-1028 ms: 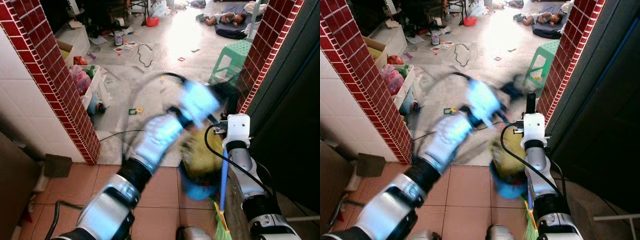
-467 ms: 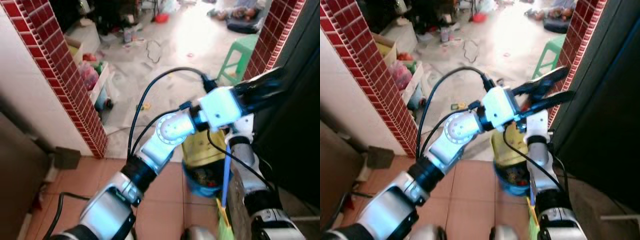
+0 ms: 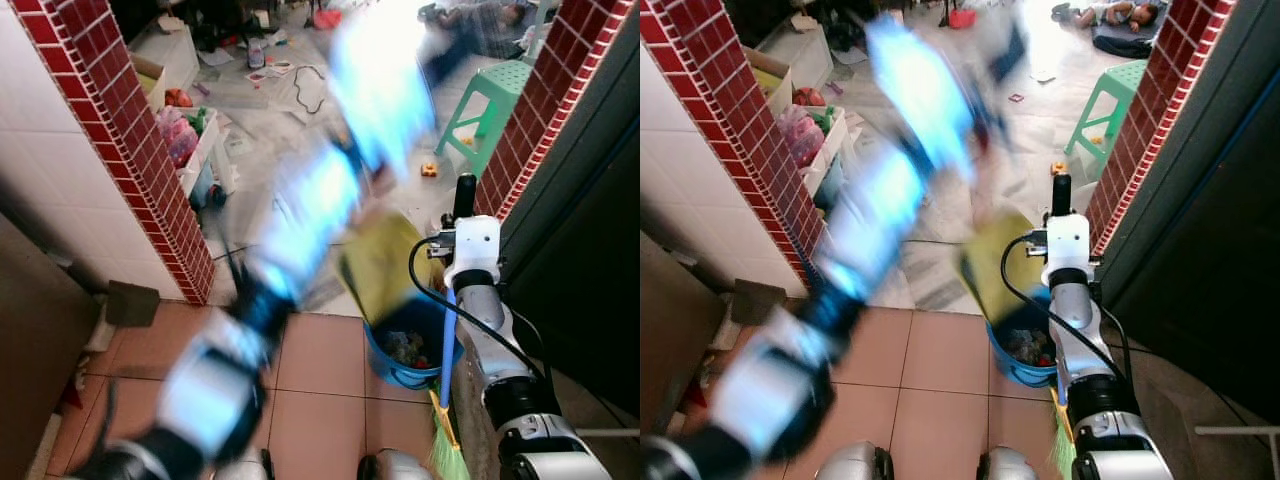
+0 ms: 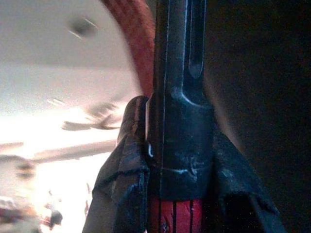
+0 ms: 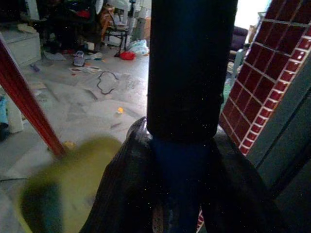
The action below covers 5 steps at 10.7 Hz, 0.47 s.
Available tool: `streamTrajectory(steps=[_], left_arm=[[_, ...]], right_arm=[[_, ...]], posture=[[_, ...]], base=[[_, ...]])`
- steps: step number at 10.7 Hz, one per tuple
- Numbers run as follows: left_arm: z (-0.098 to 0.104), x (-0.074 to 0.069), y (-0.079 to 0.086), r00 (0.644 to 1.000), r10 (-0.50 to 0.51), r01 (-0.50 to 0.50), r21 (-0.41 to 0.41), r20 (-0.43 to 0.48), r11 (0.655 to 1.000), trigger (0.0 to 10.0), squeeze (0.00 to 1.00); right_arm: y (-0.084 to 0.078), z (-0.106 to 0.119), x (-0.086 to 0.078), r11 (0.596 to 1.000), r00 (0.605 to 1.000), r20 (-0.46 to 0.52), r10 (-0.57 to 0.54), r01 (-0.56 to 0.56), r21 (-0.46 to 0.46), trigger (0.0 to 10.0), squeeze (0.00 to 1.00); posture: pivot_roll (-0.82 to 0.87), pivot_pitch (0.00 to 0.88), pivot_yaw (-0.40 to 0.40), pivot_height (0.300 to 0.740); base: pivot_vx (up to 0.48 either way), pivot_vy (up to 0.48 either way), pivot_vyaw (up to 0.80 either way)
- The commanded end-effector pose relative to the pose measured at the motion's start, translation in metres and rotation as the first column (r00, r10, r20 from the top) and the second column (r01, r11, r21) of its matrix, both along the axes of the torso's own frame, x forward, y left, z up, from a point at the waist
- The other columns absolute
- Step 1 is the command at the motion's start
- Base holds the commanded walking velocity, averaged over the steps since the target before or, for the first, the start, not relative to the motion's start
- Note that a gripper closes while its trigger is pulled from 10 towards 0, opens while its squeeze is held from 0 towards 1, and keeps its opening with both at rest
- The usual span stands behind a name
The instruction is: Sweep floor
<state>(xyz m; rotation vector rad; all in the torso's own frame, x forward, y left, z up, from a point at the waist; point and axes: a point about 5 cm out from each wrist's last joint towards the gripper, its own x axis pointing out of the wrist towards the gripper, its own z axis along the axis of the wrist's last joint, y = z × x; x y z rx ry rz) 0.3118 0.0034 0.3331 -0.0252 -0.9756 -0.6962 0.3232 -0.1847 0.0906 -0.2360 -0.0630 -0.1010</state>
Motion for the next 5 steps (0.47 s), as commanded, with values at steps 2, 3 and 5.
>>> streamTrajectory(steps=[2,3,5], left_arm=[[0.042,0.001,0.036,0.992,0.115,-0.104,-0.174,0.053,0.979,10.0,0.00],[0.045,0.012,0.063,0.968,0.251,-0.243,-0.175,0.024,0.954,10.0,0.00],[-0.018,0.046,0.107,0.863,0.446,-0.473,-0.072,-0.236,0.878,10.0,0.00]], right_arm=[[0.002,0.004,0.004,1.000,1.000,0.010,0.015,-0.014,-0.013,10.0,0.00],[0.003,0.003,0.005,1.000,1.000,0.007,0.022,-0.022,-0.011,10.0,0.00],[0.007,0.003,0.005,0.999,0.999,0.002,0.038,-0.037,-0.005,10.0,0.00]], posture=[[-0.06,0.000,0.003,0.740],[-0.05,0.000,-0.002,0.740],[-0.04,0.000,-0.006,0.740]], base=[[0.000,0.000,0.00],[0.000,0.000,0.00],[0.000,0.000,0.00]])
